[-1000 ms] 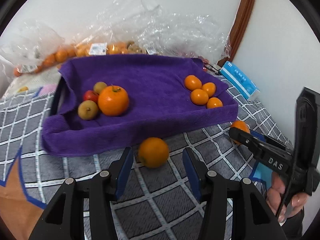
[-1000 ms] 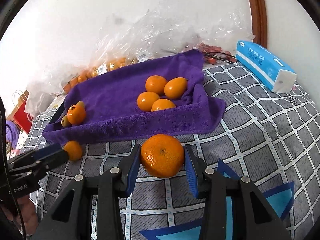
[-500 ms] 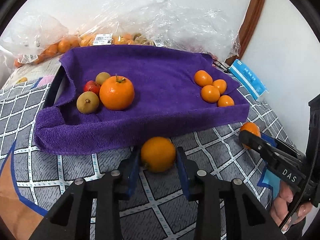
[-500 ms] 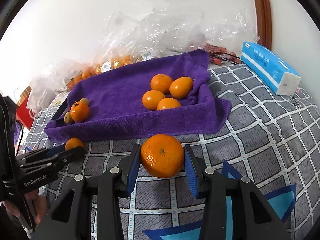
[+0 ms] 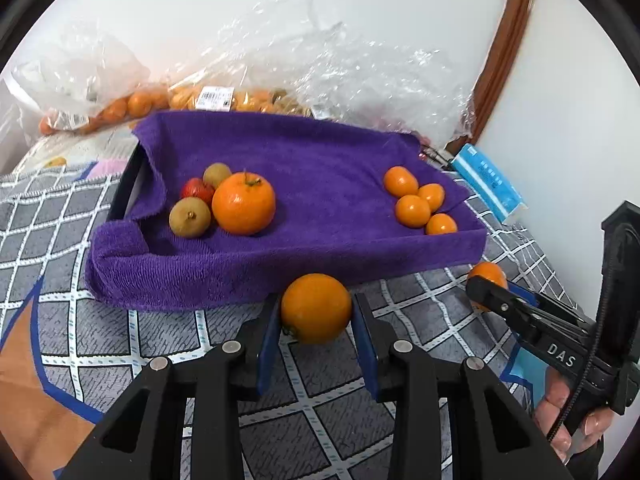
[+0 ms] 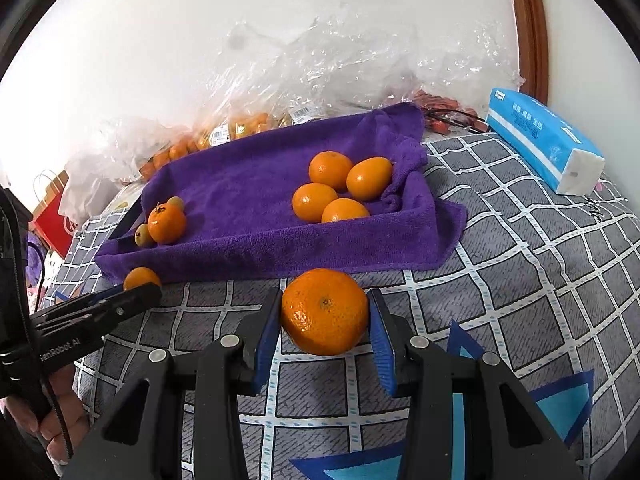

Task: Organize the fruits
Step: 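Grasp a round orange with left tool while right tool holds the large orange, then carry the round orange with left tool while right tool carries the large orange over the towel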

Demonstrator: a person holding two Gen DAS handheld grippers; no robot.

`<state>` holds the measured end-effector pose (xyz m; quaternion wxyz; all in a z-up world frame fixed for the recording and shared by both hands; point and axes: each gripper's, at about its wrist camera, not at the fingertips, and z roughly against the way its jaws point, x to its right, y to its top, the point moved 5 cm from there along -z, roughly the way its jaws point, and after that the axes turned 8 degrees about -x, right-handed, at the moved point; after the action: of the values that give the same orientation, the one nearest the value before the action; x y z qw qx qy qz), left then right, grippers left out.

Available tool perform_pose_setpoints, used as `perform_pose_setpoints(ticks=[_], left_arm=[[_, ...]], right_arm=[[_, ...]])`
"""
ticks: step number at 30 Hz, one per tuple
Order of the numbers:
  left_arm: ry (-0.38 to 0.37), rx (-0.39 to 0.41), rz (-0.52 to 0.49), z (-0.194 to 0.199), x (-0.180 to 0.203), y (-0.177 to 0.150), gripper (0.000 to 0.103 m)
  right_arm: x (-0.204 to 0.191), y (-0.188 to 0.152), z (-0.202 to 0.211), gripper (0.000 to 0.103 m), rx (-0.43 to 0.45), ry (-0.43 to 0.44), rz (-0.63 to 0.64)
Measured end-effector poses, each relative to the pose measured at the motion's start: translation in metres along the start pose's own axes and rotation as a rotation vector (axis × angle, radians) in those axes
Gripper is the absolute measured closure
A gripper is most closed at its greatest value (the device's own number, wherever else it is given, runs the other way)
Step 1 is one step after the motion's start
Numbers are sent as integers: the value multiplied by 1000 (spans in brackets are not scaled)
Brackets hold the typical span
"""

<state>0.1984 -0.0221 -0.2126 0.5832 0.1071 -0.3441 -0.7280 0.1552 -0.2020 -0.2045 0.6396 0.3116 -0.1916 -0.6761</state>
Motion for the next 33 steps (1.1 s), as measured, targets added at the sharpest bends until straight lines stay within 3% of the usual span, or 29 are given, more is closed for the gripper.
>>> perform_pose_setpoints(ticks=[20,33], left_arm=[[17,82,-20,16,5,1,70],[10,177,-12,36,4,3,70]], right_arm=[[-4,0,8,61,38,-1,20],[-11,0,19,61,90,16,50]])
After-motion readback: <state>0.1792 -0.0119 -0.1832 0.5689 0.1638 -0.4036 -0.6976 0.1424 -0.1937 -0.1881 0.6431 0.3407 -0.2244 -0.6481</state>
